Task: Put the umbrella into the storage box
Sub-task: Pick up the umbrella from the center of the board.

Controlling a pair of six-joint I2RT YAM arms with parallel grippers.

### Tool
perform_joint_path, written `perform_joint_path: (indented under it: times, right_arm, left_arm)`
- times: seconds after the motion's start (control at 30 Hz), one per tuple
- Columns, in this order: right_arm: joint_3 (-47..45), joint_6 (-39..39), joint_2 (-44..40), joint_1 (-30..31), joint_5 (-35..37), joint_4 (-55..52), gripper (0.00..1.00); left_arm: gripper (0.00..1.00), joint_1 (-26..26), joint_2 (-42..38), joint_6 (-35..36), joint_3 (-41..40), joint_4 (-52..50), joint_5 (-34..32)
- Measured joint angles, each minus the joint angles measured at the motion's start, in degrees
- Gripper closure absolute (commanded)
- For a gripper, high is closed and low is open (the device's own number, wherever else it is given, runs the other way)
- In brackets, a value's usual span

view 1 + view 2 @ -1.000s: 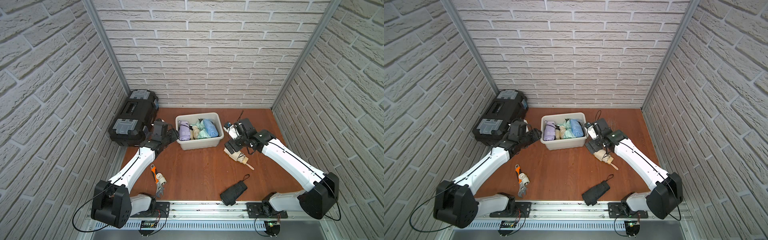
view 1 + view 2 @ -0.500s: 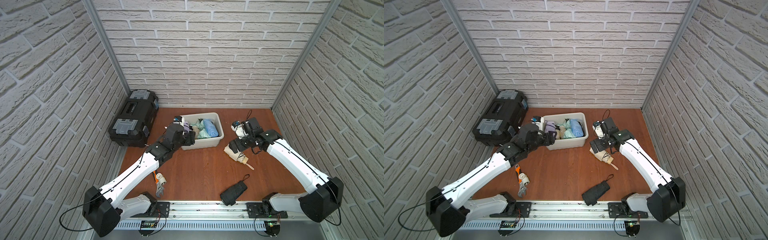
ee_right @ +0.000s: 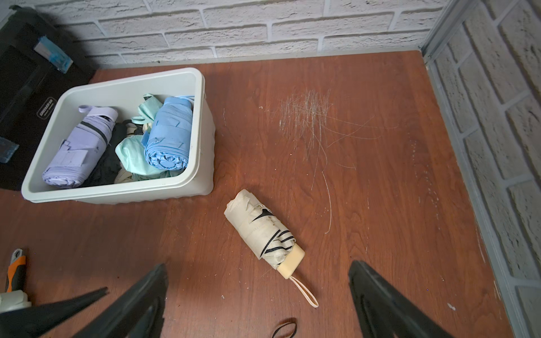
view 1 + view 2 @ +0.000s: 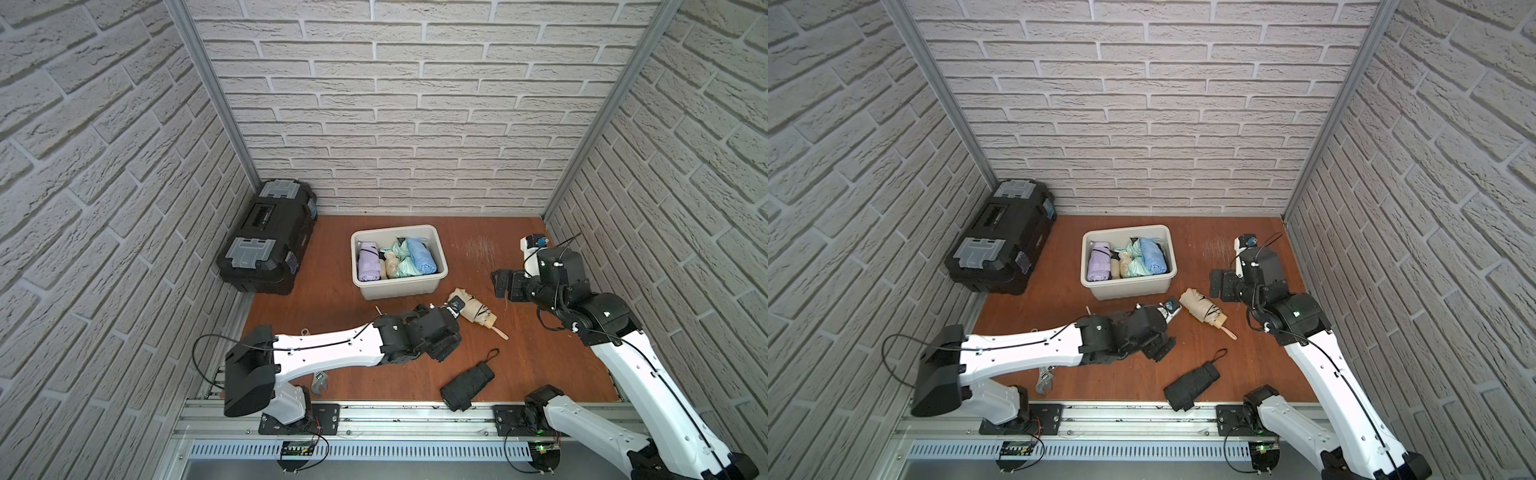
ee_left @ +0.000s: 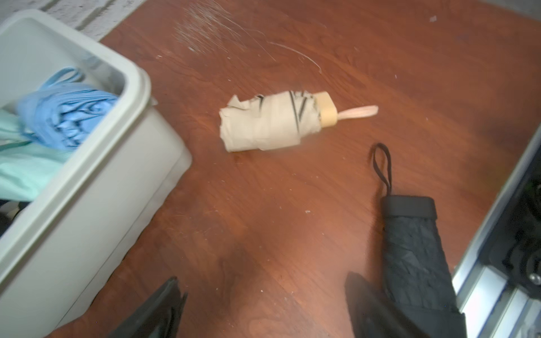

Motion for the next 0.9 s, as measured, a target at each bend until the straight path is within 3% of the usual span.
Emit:
perform_joint_path:
  times: [0.3,0.9]
  right_arm:
    - [0.1,2.5,-4.9,0.0,4.9,-2.6,0.03]
    - [0.1,3.1,-8.0,0.0,8.2,-5.8,0.03]
  left_arm:
    - [0.05,-6.3,17.0,2.3,17.0,-9.7,6.6]
    - [0.04,-2.0,32.1,8.8,32.0,-24.5,25.4]
